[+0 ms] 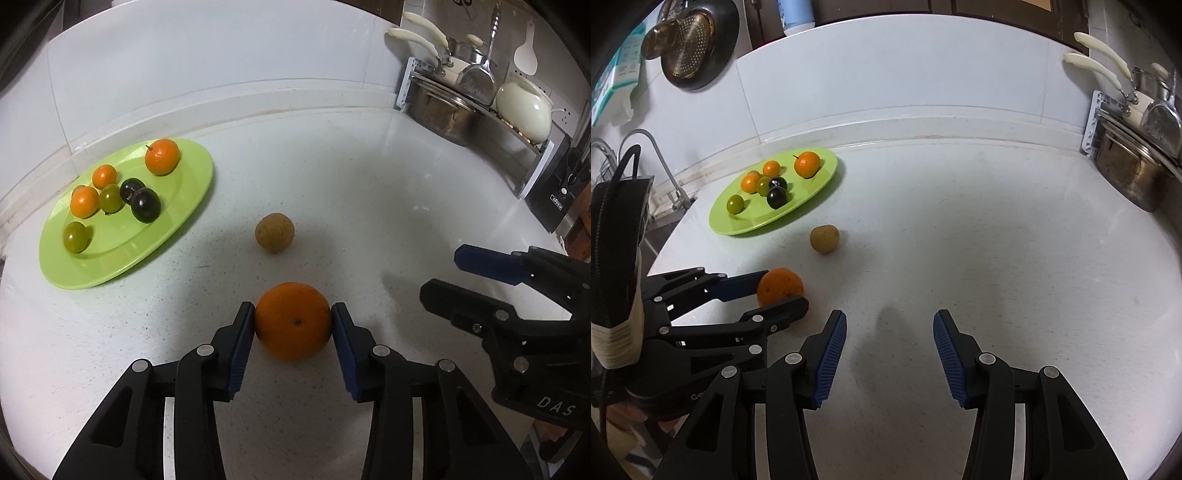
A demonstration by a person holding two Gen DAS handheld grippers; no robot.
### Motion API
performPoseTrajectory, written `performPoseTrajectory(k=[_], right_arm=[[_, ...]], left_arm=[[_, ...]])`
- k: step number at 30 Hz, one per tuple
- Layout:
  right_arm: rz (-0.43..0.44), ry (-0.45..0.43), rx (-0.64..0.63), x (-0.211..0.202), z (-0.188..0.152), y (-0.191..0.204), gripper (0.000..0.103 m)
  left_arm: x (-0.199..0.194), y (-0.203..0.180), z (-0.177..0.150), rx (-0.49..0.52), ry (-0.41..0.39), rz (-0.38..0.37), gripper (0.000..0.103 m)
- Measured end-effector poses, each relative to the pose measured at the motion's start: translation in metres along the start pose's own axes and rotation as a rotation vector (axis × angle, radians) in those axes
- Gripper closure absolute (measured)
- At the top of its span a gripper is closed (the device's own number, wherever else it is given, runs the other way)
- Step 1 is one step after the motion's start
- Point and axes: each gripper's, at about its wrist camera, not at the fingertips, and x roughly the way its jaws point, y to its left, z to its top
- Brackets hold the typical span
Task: Organize fruits
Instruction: 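Withdraw both tools toward the last fruits on the counter, then grasp a large orange with the left tool while the right tool grasps a tan fruit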
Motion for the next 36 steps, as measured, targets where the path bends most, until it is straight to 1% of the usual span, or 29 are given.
performPoseTrajectory(k=[3, 6, 15, 23, 28, 33, 36], right_arm=[[0.009, 0.002, -0.003, 0.002, 0.002, 0.002, 0.053], [0.02, 0.002, -0.008, 0.004, 0.004, 0.006, 0.053], [0.055, -0.007, -0.054, 0.019, 0.023, 0.022, 0.053], [0.081, -0.013, -0.135, 0.043, 0.048, 0.044, 0.053], [0.085, 0.015, -0.163, 0.065, 0.058, 0.052, 0.053], [0.101, 0.053, -0.147, 0.083, 0.061, 0.054, 0.054], [0.104, 0.074, -0.136, 0.092, 0.062, 0.055, 0.061]], left_arm=[[-0.001, 0.002, 0.0, -0.006, 0.004, -0.007, 0.062], [-0.008, 0.007, 0.002, -0.02, -0.014, -0.003, 0.062], [-0.022, 0.038, 0.008, -0.078, -0.038, 0.061, 0.062], [-0.021, 0.064, 0.012, -0.117, -0.04, 0.127, 0.062], [-0.019, 0.074, 0.013, -0.137, -0.035, 0.135, 0.062], [-0.016, 0.078, 0.016, -0.14, -0.027, 0.137, 0.062], [-0.015, 0.079, 0.017, -0.143, -0.028, 0.139, 0.062]])
